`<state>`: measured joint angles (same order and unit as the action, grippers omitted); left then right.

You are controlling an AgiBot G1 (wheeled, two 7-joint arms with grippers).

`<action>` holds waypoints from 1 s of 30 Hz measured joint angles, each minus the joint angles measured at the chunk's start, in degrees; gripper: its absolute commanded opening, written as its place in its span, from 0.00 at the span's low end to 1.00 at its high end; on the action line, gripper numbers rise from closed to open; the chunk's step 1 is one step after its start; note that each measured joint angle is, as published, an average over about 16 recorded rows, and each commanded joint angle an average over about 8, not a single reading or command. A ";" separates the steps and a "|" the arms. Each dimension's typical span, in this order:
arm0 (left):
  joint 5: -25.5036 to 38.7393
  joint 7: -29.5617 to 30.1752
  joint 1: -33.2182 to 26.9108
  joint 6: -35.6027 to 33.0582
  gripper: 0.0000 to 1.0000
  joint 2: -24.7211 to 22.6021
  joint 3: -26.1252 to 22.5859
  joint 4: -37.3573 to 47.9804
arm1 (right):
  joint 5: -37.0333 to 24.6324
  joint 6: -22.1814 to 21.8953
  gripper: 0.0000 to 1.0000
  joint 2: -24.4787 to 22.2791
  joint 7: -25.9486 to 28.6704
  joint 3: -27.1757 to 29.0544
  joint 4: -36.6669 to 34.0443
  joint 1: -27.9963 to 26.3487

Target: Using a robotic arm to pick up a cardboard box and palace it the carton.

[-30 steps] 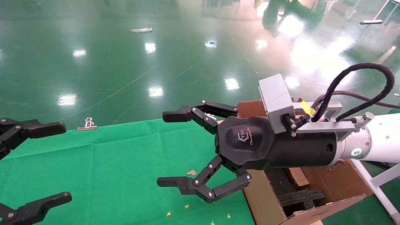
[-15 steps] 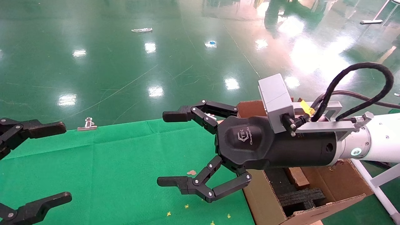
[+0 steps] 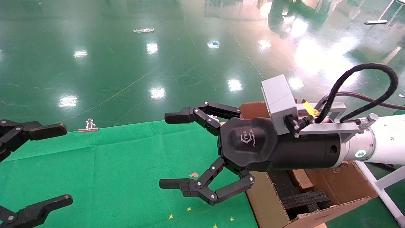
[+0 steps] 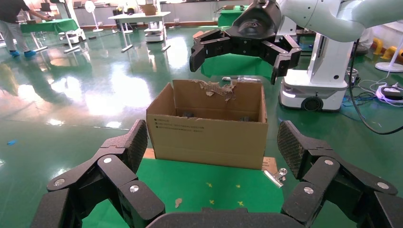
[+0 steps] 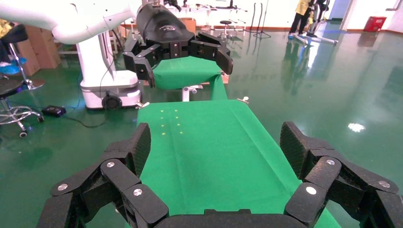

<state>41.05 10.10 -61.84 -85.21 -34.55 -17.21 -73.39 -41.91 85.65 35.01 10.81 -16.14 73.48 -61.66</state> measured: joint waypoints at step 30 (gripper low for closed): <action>0.00 0.00 0.00 0.00 1.00 0.00 0.00 0.00 | 0.00 0.00 1.00 0.00 0.00 -0.01 0.00 -0.01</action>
<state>41.05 10.10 -61.84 -85.21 -34.55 -17.21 -73.39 -41.91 85.65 35.01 10.81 -16.15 73.48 -61.68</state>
